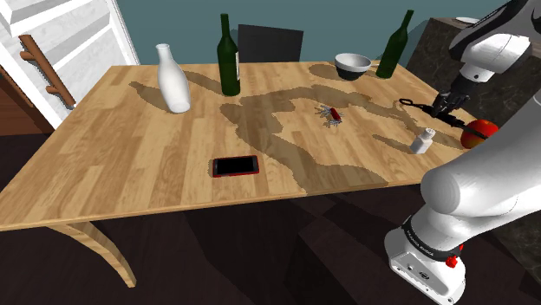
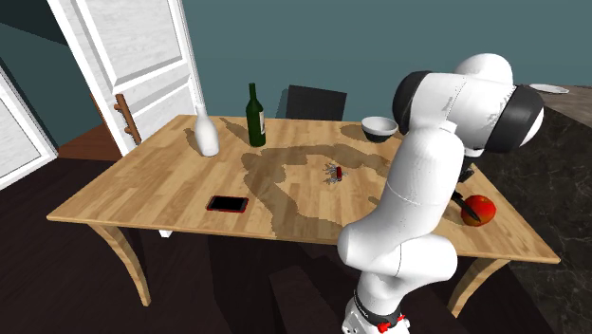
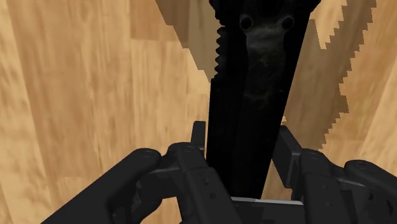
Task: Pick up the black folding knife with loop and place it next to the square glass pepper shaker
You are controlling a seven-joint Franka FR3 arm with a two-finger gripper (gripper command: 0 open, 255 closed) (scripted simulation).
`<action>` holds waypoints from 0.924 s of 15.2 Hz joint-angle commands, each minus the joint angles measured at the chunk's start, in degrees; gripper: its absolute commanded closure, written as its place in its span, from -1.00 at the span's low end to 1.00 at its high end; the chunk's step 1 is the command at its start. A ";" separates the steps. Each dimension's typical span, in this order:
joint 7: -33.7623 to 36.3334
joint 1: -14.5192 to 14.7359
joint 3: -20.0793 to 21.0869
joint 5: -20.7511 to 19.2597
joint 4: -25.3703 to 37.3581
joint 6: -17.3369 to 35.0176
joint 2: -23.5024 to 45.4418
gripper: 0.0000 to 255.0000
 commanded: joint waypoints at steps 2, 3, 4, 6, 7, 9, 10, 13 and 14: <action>-1.42 -0.19 -0.10 1.56 -0.84 2.25 2.10 1.00; -1.82 -0.22 -0.07 2.05 -1.13 2.94 2.65 1.00; -2.28 -0.26 -0.02 2.61 -1.42 3.68 3.25 1.00; -2.27 -0.28 -0.01 2.60 -1.42 3.68 3.25 1.00; -2.27 -0.28 -0.01 2.61 -1.42 3.68 3.25 1.00; -2.27 -0.28 -0.01 2.61 -1.42 3.68 3.25 1.00; -2.27 -0.28 -0.01 2.61 -1.42 3.68 3.25 1.00; -2.28 -0.28 -0.01 2.61 -1.42 3.68 3.25 -1.00; -2.28 -0.28 -0.01 2.61 -1.42 3.68 3.25 -1.00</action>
